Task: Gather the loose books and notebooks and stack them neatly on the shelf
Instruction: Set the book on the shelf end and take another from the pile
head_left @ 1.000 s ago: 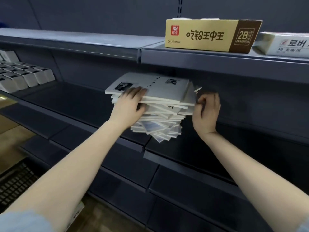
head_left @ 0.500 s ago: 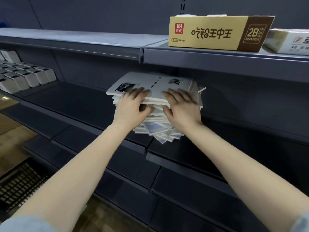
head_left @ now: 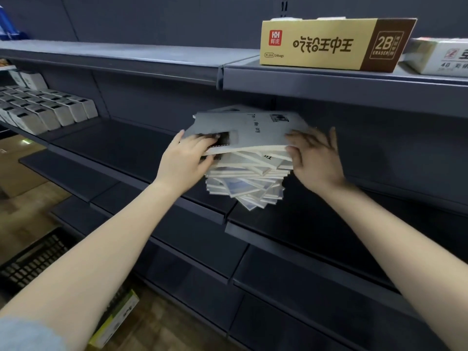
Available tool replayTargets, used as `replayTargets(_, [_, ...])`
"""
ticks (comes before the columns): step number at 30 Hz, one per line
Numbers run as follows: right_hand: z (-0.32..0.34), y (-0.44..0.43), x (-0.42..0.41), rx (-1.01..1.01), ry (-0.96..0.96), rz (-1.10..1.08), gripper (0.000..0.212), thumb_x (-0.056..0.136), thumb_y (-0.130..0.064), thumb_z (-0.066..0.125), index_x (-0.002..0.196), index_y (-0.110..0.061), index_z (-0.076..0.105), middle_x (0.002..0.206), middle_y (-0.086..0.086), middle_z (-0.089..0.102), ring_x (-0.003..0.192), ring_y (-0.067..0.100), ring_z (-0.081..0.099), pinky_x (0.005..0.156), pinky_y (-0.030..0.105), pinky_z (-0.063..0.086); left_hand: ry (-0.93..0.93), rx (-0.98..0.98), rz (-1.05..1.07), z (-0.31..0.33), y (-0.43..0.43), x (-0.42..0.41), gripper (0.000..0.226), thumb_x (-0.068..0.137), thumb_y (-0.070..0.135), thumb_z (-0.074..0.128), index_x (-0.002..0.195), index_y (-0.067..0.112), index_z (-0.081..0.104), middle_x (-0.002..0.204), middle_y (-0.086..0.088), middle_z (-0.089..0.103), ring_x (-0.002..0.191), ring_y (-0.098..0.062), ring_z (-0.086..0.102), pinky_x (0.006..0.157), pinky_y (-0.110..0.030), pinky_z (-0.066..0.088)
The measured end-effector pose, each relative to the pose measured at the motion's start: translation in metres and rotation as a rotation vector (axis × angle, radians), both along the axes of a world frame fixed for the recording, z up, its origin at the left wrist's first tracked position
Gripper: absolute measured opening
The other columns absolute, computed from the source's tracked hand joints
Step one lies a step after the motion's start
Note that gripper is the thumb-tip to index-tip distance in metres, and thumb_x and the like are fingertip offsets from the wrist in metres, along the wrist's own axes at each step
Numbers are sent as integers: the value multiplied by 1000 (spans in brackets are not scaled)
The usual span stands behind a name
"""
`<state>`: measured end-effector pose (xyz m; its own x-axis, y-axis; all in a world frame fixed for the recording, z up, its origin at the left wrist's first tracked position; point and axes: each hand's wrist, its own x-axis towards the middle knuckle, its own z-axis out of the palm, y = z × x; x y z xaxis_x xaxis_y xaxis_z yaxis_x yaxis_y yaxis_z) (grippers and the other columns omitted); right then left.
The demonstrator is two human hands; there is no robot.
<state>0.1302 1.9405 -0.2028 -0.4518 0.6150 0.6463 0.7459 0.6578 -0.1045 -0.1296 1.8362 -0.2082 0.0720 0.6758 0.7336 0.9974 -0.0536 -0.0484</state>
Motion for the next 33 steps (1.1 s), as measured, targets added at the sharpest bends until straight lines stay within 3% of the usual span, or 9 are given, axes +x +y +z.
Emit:
replayTargets(3, [-3, -1, 1, -60, 17, -97, 44, 90, -17, 40, 132, -11, 52, 141, 7, 47, 136, 31, 32, 113, 56, 2, -1, 130, -91, 4, 0, 19, 22, 82, 23, 57, 96, 16, 73, 92, 5, 73, 87, -18, 66, 75, -29, 51])
replayTargets(6, [-4, -15, -5, -25, 74, 0, 59, 78, -12, 33, 134, -9, 50, 140, 11, 48, 130, 35, 39, 114, 55, 16, -24, 199, -164, 8, 3, 42, 24, 79, 32, 58, 90, 19, 75, 76, 3, 69, 77, -12, 59, 60, -24, 48])
replayTargets(11, [-5, -36, -17, 67, 42, 246, 51, 77, -26, 41, 123, -12, 60, 125, 5, 61, 116, 30, 54, 105, 45, 36, -87, 153, -280, 11, 13, 75, 41, 79, 47, 62, 98, 12, 72, 71, -2, 63, 77, -11, 46, 73, -28, 41])
replayTargets(15, [-8, -27, -8, 108, 113, 276, 41, 79, -21, 42, 110, -10, 67, 117, 5, 67, 112, 29, 60, 104, 41, 37, -1, -35, -281, 14, 15, 78, 44, 75, 31, 54, 114, 12, 59, 96, -6, 69, 90, -24, 59, 74, -37, 52])
replayTargets(17, [-10, -21, 2, 85, 141, 303, 40, 78, -16, 40, 107, -8, 68, 117, 4, 67, 113, 28, 60, 106, 36, 32, 7, -119, -220, 19, 17, 71, 48, 76, 24, 58, 122, 13, 57, 115, -9, 66, 104, -31, 60, 84, -39, 49])
replayTargets(20, [-13, -16, 21, 50, 152, 266, 44, 77, -12, 35, 109, -5, 65, 122, 4, 64, 116, 29, 55, 108, 33, 31, -55, -174, -154, 23, 22, 64, 48, 83, 30, 44, 127, 20, 59, 131, -1, 59, 122, -25, 53, 97, -38, 43])
replayTargets(24, [-11, -18, 43, -75, 121, 151, 53, 74, -33, 43, 117, -8, 60, 127, 5, 60, 123, 27, 49, 114, 32, 22, 44, -123, -202, 21, 26, 80, 42, 79, 41, 51, 104, 17, 73, 94, 0, 74, 89, -23, 69, 72, -33, 55])
replayTargets(27, [-3, -21, 63, -242, 82, 222, 60, 77, -36, 49, 135, -19, 48, 141, 1, 48, 136, 20, 36, 114, 26, 14, 108, -9, -172, 24, 27, 96, 36, 71, 51, 61, 86, 22, 77, 60, 8, 67, 60, -17, 64, 55, -21, 46])
replayTargets(33, [-6, -25, 90, -341, -114, 199, 73, 88, -9, 51, 147, -39, 20, 157, -12, 15, 145, 9, 13, 108, 40, 37, 75, -35, -190, 23, 26, 132, 47, 67, 61, 56, 88, 24, 77, 74, 4, 65, 67, -19, 60, 52, -18, 40])
